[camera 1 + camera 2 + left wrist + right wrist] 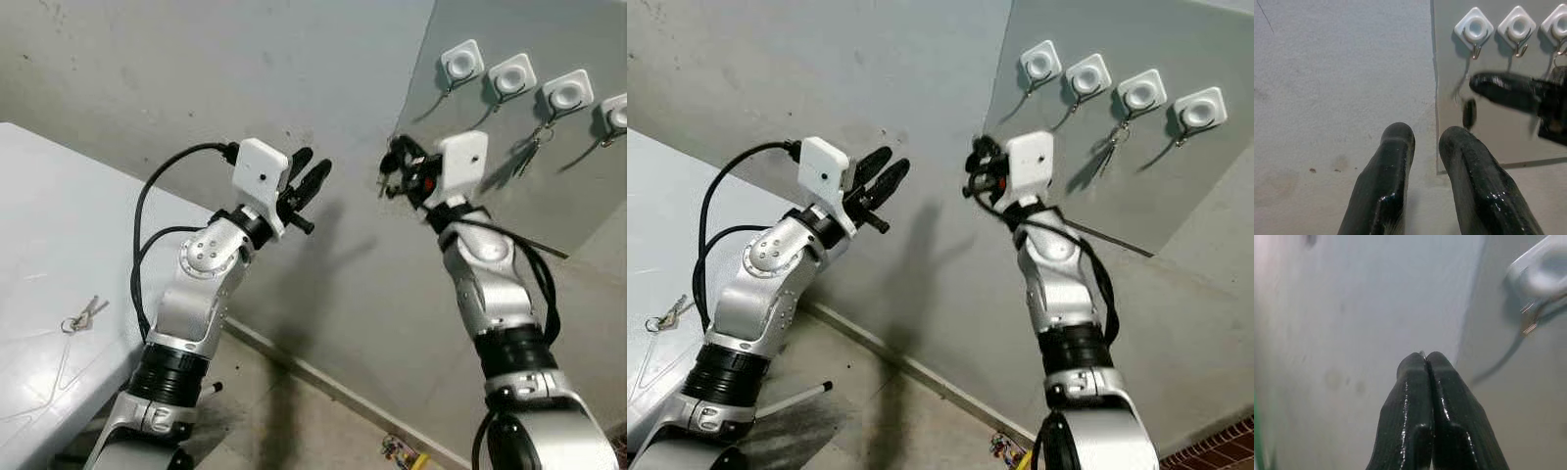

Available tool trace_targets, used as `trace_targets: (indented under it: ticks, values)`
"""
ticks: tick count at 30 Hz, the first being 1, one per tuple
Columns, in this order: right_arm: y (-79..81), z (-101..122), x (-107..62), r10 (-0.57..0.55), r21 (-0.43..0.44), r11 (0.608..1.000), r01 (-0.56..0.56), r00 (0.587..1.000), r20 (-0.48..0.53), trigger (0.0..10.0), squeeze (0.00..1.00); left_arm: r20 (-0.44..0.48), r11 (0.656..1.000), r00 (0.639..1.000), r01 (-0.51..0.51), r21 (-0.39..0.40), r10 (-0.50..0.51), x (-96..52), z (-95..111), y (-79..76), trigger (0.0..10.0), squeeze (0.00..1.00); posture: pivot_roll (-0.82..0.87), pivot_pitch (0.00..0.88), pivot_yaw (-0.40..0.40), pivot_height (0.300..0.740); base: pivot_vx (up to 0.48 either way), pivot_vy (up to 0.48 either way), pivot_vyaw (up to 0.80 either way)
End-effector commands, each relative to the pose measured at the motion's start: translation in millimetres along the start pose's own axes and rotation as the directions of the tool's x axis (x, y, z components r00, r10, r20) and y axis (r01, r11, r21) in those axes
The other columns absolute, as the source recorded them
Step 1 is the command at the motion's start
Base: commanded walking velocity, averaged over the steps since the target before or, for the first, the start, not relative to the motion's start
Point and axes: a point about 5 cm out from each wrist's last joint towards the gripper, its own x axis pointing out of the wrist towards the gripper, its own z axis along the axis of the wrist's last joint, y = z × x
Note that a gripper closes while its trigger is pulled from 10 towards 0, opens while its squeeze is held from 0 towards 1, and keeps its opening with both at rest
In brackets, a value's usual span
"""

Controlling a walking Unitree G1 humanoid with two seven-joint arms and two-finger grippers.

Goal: Hang keys on a hook

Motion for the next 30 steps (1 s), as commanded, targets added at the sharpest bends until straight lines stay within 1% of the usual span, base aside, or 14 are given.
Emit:
trace_targets:
  ticks: [1, 6, 10, 12, 17, 19, 21, 25, 27, 30]
  values:
    - [-5.8, 7, 3.3, -0.037, 0.022, 0.999, 0.037, 0.999, 0.035, 10.0, 0.00, 0.025, 1.000, 0.999, 0.020, 0.008, -0.020, 2.3, 9, -1.9, 10.0, 0.00, -0.04, 0.000, -0.065, 0.740, 0.000, 0.000, 0.00]
    - [-10.9, 19, 10.6, -0.091, 0.065, 0.994, 0.084, 0.990, 0.105, 10.0, 0.00, 0.026, 1.000, 0.999, 0.023, 0.007, -0.023, 1.1, 11, -1.5, 10.0, 0.00, -0.04, 0.000, -0.064, 0.740, 0.000, 0.000, 0.00]
    - [-12.1, 23, 13.1, -0.108, 0.078, 0.992, 0.099, 0.987, 0.120, 10.0, 0.00, 0.023, 1.000, 0.999, 0.024, 0.006, -0.024, 1.2, 11, -1.4, 10.0, 0.00, -0.04, 0.000, -0.062, 0.740, 0.000, 0.000, 0.00]
    - [-13.1, 26, 16.1, -0.130, 0.113, 0.987, 0.115, 0.982, 0.136, 10.0, 0.00, 0.019, 1.000, 0.999, 0.025, 0.006, -0.025, 1.6, 11, -2.0, 10.0, 0.00, -0.04, 0.000, -0.061, 0.740, 0.000, 0.000, 0.00]
    - [-13.4, 29, 19.1, -0.145, 0.137, 0.983, 0.124, 0.978, 0.149, 10.0, 0.00, 0.018, 1.000, 0.999, 0.026, 0.005, -0.026, 1.7, 11, -2.2, 10.0, 0.00, -0.04, 0.000, -0.061, 0.740, 0.000, 0.000, 0.00]
    - [-13.9, 30, 20.3, -0.149, 0.139, 0.982, 0.128, 0.978, 0.149, 10.0, 0.00, 0.017, 1.000, 1.000, 0.025, 0.007, -0.026, 2.0, 12, -1.9, 10.0, 0.00, -0.04, 0.000, -0.062, 0.740, 0.000, 0.000, 0.00]
    - [-15.1, 30, 21.6, -0.178, 0.173, 0.973, 0.153, 0.974, 0.143, 10.0, 0.00, 0.017, 1.000, 1.000, 0.024, 0.004, -0.024, 1.9, 12, -2.0, 10.0, 0.00, -0.04, 0.000, -0.063, 0.740, 0.000, 0.000, 0.00]
    - [-15.6, 29, 22.3, -0.210, 0.189, 0.965, 0.184, 0.969, 0.130, 10.0, 0.00, 0.016, 1.000, 1.000, 0.022, 0.004, -0.022, 1.4, 12, -1.4, 10.0, 0.00, -0.04, 0.000, -0.064, 0.740, 0.000, 0.000, 0.00]
    - [-16.2, 28, 22.7, -0.252, 0.192, 0.955, 0.226, 0.961, 0.118, 10.0, 0.00, 0.014, 1.000, 1.000, 0.019, 0.003, -0.019, 0.7, 11, -0.8, 10.0, 0.00, -0.04, 0.000, -0.064, 0.740, 0.000, 0.000, 0.00]
    - [-16.0, 26, 23.5, -0.274, 0.215, 0.944, 0.249, 0.957, 0.099, 10.0, 0.00, 0.013, 1.000, 1.000, 0.017, 0.003, -0.017, 0.5, 12, -0.4, 10.0, 0.00, -0.04, 0.000, -0.063, 0.740, 0.000, 0.000, 0.00]
